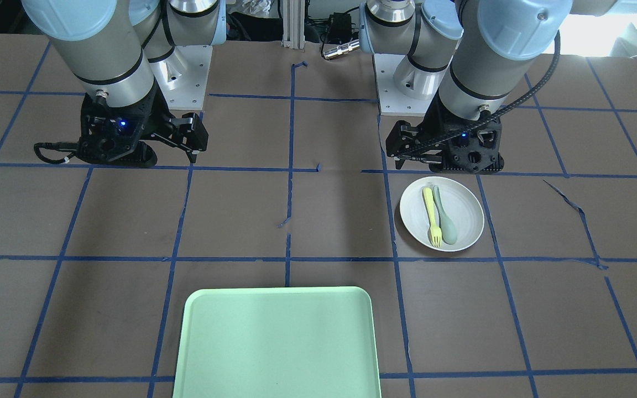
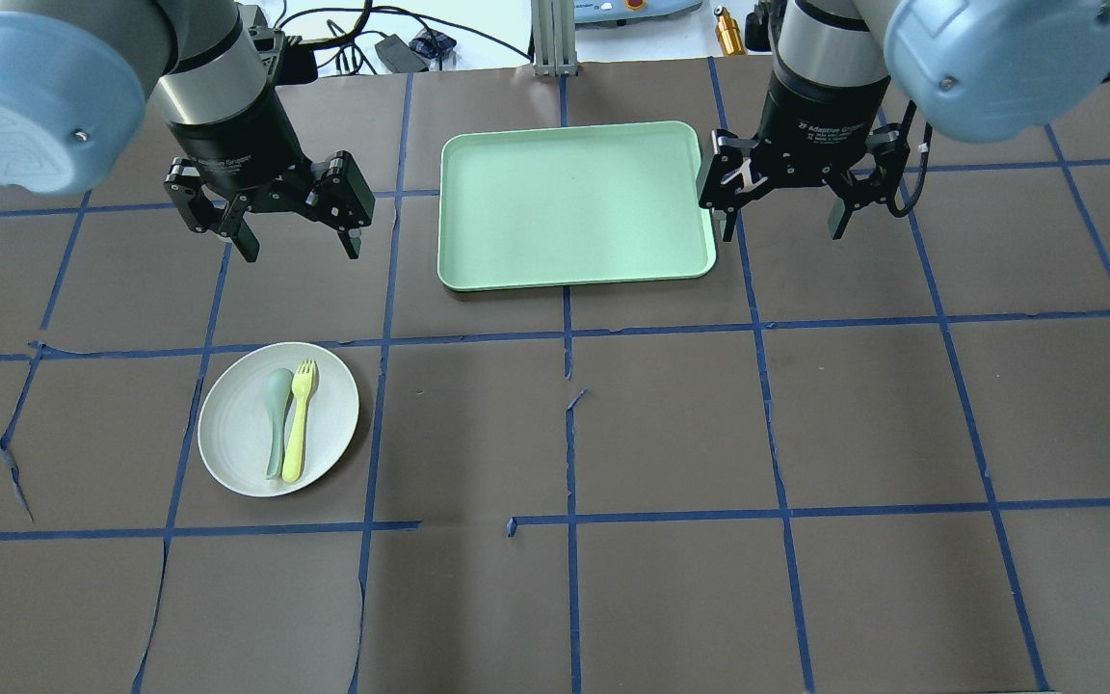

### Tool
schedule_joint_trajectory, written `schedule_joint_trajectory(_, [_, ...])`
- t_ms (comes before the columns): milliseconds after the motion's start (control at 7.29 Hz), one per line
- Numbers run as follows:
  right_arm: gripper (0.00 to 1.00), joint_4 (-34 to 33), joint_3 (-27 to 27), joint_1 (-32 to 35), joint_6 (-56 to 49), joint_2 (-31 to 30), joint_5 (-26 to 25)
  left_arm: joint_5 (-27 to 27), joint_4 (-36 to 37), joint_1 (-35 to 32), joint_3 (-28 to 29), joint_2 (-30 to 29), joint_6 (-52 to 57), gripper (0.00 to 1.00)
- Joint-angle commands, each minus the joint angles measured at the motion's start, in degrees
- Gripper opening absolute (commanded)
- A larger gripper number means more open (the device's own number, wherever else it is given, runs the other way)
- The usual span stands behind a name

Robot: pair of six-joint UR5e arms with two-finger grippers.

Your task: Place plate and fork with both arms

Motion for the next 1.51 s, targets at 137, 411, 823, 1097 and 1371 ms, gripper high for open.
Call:
schedule_joint_trajectory(137, [1.0,-0.45,0.26,0.0,-0.35,0.45,0.25,4.7,2.39,2.84,-3.66,0.23,0.43,1.0])
schedule_joint_trajectory(411, [1.0,-0.27,0.44,0.0,-0.27,1.24,0.25,4.3,6.71,12.4,-7.62,0.33,5.75,1.0])
schedule_joint_trajectory(823, [1.0,-0.54,1.67,0.0,0.0,1.68,0.42,1.75,19.76,21.71,-18.93,-0.9,18.74,1.0])
schedule_joint_trajectory(1097, [1.0,-0.54,1.76,0.0,1.75,1.77,0.34,0.97,29.61,26.58,-25.89,-3.78,28.27,1.0])
schedule_joint_trajectory(1371, [1.0,-0.54,2.55,0.0,1.93,1.77,0.34,-3.87,30.36,28.6,-28.2,-7.65,32.23,1.0])
